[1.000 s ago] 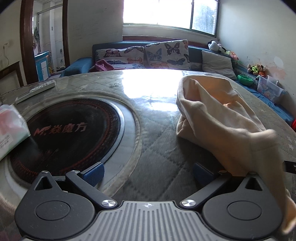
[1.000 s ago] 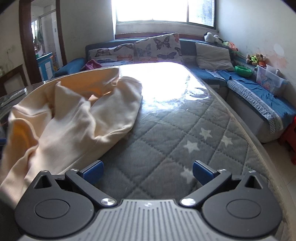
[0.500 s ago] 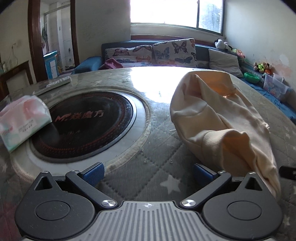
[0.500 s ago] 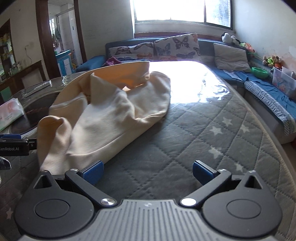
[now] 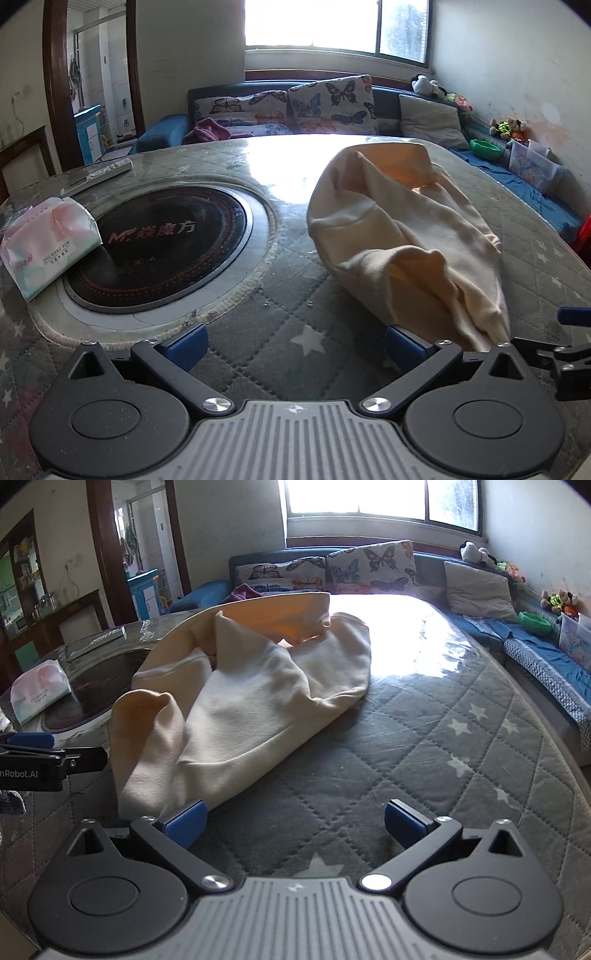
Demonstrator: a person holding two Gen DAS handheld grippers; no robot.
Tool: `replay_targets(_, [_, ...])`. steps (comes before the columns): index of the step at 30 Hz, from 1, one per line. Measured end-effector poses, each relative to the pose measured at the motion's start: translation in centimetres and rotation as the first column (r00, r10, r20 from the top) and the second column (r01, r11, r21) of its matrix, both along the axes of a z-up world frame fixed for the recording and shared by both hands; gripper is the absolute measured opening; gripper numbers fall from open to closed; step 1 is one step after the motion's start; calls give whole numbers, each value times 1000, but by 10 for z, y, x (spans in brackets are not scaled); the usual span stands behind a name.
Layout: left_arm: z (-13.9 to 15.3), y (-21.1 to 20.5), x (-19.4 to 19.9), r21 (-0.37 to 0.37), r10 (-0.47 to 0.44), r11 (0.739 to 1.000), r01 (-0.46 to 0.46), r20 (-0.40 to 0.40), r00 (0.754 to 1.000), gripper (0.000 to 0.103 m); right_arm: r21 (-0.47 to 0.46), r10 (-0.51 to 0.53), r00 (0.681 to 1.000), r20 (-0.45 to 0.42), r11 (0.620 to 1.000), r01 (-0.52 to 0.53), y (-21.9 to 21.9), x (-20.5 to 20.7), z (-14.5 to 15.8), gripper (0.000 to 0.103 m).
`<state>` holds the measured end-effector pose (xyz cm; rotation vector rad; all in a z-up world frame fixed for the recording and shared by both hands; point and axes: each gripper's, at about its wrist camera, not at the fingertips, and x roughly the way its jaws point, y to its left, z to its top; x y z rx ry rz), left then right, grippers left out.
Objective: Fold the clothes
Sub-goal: 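Approach the crumpled cream shirt with both open grippers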
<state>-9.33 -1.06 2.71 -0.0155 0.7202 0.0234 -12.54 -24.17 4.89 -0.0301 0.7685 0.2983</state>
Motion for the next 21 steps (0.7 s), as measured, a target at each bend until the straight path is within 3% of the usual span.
replay_targets(21, [8,-18,-19,65,-48,997,49,-20,999,103,-49,60,998,-1,997,-60,18,-17,6,103])
